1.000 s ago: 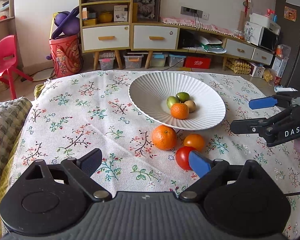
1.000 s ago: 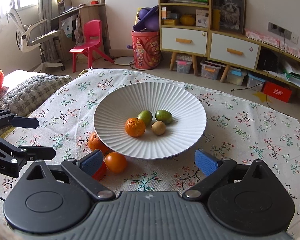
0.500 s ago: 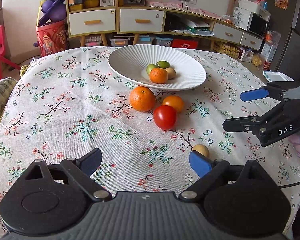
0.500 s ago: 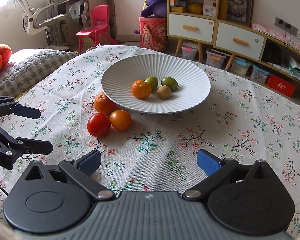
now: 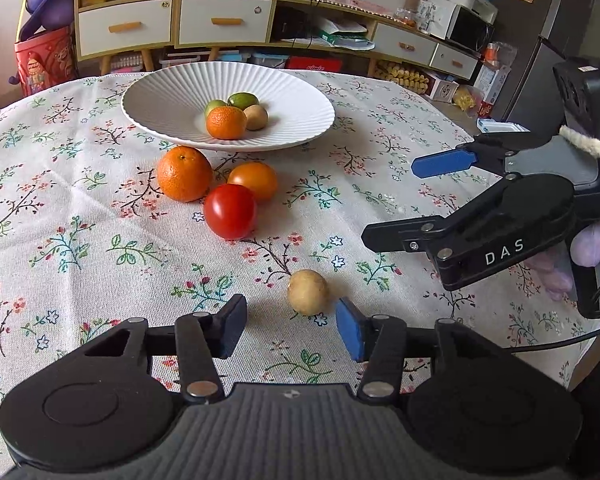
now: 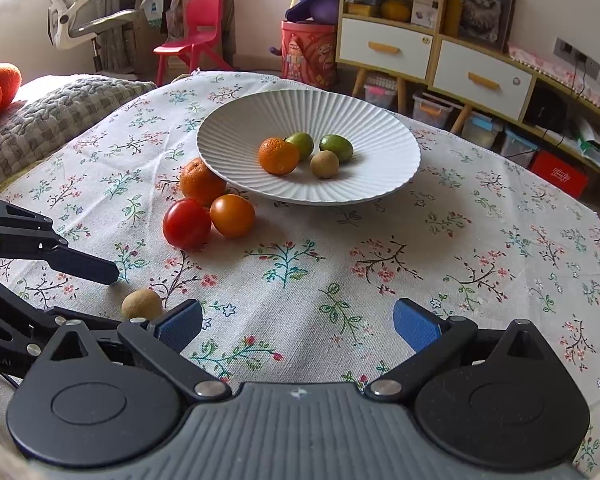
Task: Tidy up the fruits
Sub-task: 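Close the left tool on the small yellowish potato and lift it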
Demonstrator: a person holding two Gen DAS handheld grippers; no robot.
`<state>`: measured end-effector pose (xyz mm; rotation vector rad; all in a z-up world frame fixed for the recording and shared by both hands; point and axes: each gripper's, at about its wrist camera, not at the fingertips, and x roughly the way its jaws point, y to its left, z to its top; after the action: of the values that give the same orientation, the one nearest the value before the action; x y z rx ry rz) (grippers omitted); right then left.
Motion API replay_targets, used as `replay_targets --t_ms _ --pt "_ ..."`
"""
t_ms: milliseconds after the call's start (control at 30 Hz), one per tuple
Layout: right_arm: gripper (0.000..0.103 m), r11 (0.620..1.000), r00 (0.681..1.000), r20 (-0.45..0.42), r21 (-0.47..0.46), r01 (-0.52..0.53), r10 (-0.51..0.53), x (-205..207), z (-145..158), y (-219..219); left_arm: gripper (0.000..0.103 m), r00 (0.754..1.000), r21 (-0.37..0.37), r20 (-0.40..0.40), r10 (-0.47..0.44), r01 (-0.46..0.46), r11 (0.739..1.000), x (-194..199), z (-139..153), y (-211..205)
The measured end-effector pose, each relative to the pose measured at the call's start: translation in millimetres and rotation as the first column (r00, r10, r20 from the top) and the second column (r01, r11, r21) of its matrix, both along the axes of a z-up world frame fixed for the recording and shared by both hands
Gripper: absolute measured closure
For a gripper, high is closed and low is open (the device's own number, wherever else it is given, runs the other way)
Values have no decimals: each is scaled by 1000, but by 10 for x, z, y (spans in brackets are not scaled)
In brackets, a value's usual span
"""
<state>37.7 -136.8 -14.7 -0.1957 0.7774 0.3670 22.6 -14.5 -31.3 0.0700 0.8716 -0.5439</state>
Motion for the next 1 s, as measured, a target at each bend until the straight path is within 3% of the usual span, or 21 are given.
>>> replay_targets --t_ms 167,267,733,1000 --pt "1 1000 1000 -4 -7 3 -3 5 -12 -17 78 1000 -8 7 -24 24 1000 9 -10 -92" --pt "1 1000 1000 -5 -7 4 -4 15 -9 -18 95 1000 -10 6 -26 26 1000 36 -22 -129" --pt "3 1000 999 -13 3 -31 31 130 25 241 96 997 38 22 67 -68 997 33 83 225" --pt "15 997 996 -56 42 -62 64 230 33 529 96 990 62 47 135 -138 989 -1 166 514"
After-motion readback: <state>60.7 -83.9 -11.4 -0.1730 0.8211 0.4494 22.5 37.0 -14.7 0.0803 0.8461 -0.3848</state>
